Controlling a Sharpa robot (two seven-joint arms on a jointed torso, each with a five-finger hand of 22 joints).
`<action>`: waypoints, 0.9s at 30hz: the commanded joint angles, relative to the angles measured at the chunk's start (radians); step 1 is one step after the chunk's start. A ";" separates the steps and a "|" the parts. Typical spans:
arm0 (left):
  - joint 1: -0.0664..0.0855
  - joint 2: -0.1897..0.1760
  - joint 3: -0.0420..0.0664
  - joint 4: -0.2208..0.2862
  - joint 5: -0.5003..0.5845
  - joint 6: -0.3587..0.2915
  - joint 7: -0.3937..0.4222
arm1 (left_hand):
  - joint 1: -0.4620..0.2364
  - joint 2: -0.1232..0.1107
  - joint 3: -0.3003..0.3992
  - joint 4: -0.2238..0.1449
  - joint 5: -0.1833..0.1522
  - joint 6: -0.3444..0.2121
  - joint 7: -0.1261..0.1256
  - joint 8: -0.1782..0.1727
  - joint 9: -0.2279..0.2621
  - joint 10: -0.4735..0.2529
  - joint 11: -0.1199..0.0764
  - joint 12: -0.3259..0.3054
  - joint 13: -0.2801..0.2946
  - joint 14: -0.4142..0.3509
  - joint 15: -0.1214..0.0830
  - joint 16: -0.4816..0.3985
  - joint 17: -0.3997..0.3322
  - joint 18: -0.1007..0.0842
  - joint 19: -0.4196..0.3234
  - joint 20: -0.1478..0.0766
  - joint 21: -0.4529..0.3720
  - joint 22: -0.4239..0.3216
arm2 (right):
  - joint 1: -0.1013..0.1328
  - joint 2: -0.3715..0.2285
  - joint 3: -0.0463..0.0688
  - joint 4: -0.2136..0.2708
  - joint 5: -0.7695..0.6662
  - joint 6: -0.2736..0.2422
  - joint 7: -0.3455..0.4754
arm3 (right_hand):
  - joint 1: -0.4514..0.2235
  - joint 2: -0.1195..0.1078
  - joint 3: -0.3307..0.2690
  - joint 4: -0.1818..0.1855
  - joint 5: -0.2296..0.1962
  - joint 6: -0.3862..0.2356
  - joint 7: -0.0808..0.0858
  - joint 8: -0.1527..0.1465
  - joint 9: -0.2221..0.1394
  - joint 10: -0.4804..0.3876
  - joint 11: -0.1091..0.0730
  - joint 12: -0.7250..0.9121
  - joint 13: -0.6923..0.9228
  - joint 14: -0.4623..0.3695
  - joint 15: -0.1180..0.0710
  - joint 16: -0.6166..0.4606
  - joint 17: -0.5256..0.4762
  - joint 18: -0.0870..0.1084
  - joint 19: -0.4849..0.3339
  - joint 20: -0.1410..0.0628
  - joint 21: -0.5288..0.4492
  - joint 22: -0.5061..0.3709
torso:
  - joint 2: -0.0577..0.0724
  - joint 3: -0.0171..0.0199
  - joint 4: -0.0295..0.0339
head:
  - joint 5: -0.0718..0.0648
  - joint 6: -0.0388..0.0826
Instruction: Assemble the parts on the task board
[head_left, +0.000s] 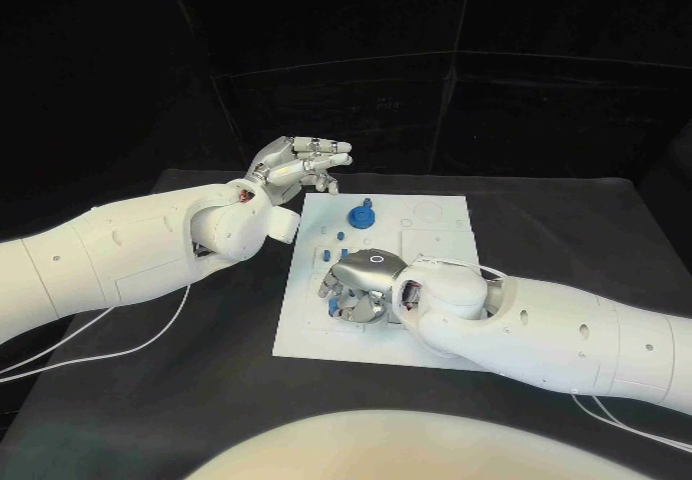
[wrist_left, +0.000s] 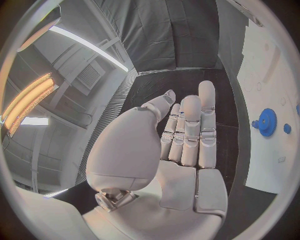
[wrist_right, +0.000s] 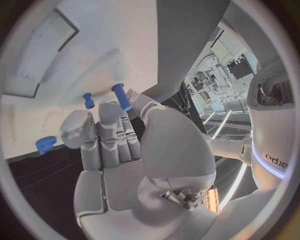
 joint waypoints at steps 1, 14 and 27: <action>0.002 0.000 0.001 0.002 0.003 0.013 0.002 | -0.001 0.010 -0.006 -0.002 0.002 -0.005 0.001 0.007 0.000 -0.008 0.000 0.005 0.002 -0.006 -0.002 -0.003 -0.001 0.014 -0.003 0.007 -0.006 -0.001 | 0.000 -0.005 0.000 0.010 0.007 -0.071 0.016 | -0.006 -0.007 -0.007 -0.001 -0.001 -0.010 0.002 -0.001 0.001 -0.006 0.000 -0.001 0.001 0.001 0.005 0.002 0.002 0.002 -0.006 0.001 -0.005 0.001 | 0.000 0.0007 -0.0005 | 0.001 0.001; 0.002 -0.007 0.001 0.002 0.003 0.014 0.001 | -0.001 0.011 -0.008 -0.002 0.002 -0.007 0.001 0.008 0.000 -0.010 0.000 0.008 0.002 -0.007 -0.002 -0.003 -0.004 0.014 -0.002 0.008 -0.007 -0.002 | 0.005 -0.137 0.002 0.129 0.029 -0.192 -0.011 | -0.038 -0.024 -0.068 0.022 0.002 -0.015 0.006 0.006 0.005 -0.007 0.002 0.015 0.005 0.002 0.007 0.003 0.002 0.004 -0.008 0.003 -0.012 -0.010 | -0.003 -0.0005 -0.0025 | -0.003 0.008; 0.001 -0.020 0.001 0.007 0.003 0.012 0.000 | -0.001 0.011 -0.008 -0.002 0.002 -0.007 0.001 0.008 0.000 -0.010 0.000 0.008 0.002 -0.007 -0.002 -0.003 -0.004 0.014 -0.002 0.008 -0.007 -0.002 | 0.063 -0.480 0.047 0.312 0.306 -0.241 -0.140 | -0.012 0.039 -0.254 0.101 0.048 0.131 -0.027 0.071 0.028 0.232 -0.045 0.192 0.085 0.005 -0.024 0.006 0.007 -0.019 0.054 -0.017 0.071 0.122 | -0.013 -0.0049 -0.0220 | -0.061 0.032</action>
